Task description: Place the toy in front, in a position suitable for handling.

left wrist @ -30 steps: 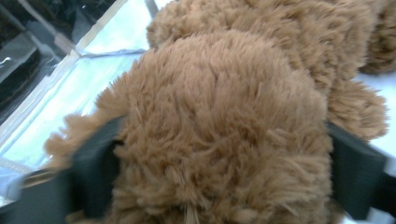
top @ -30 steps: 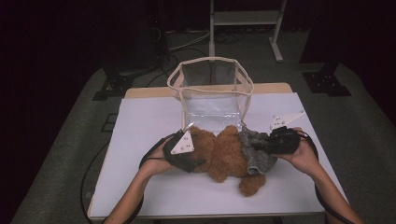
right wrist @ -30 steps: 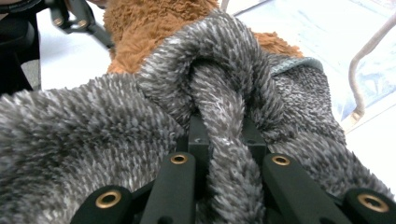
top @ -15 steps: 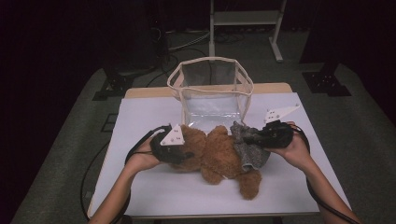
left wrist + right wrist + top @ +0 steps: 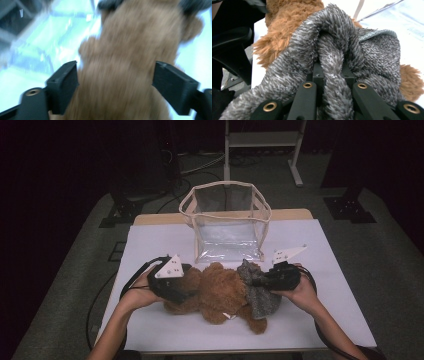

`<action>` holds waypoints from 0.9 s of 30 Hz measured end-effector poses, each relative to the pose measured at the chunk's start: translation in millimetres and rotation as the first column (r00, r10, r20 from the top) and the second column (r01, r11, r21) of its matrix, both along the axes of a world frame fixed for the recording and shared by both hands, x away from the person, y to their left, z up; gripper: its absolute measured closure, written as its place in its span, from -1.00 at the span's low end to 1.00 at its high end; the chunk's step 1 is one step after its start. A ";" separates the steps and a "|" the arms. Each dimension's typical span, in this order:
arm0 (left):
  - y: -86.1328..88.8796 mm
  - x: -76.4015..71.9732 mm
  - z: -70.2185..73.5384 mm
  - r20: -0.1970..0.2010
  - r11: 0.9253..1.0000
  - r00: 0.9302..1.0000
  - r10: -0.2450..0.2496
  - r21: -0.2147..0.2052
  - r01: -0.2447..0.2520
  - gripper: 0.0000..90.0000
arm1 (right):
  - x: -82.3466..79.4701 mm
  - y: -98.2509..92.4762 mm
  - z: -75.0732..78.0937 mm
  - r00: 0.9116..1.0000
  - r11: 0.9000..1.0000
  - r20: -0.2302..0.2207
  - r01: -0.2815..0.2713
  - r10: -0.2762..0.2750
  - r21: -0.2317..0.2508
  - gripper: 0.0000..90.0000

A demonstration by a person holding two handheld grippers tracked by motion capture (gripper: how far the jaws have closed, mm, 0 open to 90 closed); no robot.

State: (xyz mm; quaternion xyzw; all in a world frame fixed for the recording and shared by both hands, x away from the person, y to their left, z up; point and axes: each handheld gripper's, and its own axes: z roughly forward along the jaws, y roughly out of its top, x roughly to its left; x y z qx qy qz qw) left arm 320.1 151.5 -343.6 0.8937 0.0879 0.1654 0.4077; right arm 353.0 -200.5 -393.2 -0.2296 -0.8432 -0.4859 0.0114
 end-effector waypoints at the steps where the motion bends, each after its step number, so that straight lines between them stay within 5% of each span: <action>1: 0.0 0.0 0.0 0.000 1.000 1.000 0.000 0.000 0.000 -0.61 | 0.0 0.0 0.0 1.000 1.000 0.000 0.000 0.000 0.000 0.76; 2: -17.6 -1.0 0.3 0.004 0.999 0.999 -0.051 0.012 0.051 -0.66 | 1.6 1.1 -1.5 1.000 1.000 -0.001 0.011 -0.011 0.002 0.76; 6: -52.4 0.2 -7.5 -0.003 0.992 0.993 -0.117 0.052 0.117 -0.77 | 2.4 -5.3 -0.2 1.000 1.000 -0.011 0.021 -0.021 0.019 0.76; 10: -73.7 1.9 -12.6 0.000 0.987 0.990 -0.144 0.068 0.143 -0.81 | -0.7 -14.7 3.9 0.999 0.999 -0.005 0.033 -0.033 0.033 0.76; 16: -104.2 0.6 -14.2 0.011 0.970 0.980 -0.197 0.144 0.194 -0.84 | -8.6 -38.9 -0.5 0.998 0.997 -0.026 0.057 -0.056 0.044 0.76; 21: -124.2 7.3 -27.3 0.009 0.951 0.981 -0.194 0.246 0.185 -0.84 | -12.9 -51.5 -6.0 0.997 0.997 -0.051 0.068 -0.065 0.043 0.76; 23: -128.7 7.3 -28.9 0.025 0.937 0.975 -0.219 0.283 0.203 -0.55 | -13.3 -51.6 -8.3 0.996 0.997 -0.063 0.059 -0.056 0.045 0.76; 26: -128.7 7.6 -25.5 0.044 0.935 0.975 -0.217 0.295 0.195 -0.18 | -12.7 -48.2 -11.9 0.996 0.998 -0.073 0.048 -0.046 0.034 0.76; 27: -126.6 9.0 -22.7 0.043 0.942 0.977 -0.209 0.277 0.190 0.00 | -12.2 -43.6 -15.1 0.996 0.999 -0.077 0.036 -0.034 0.016 0.76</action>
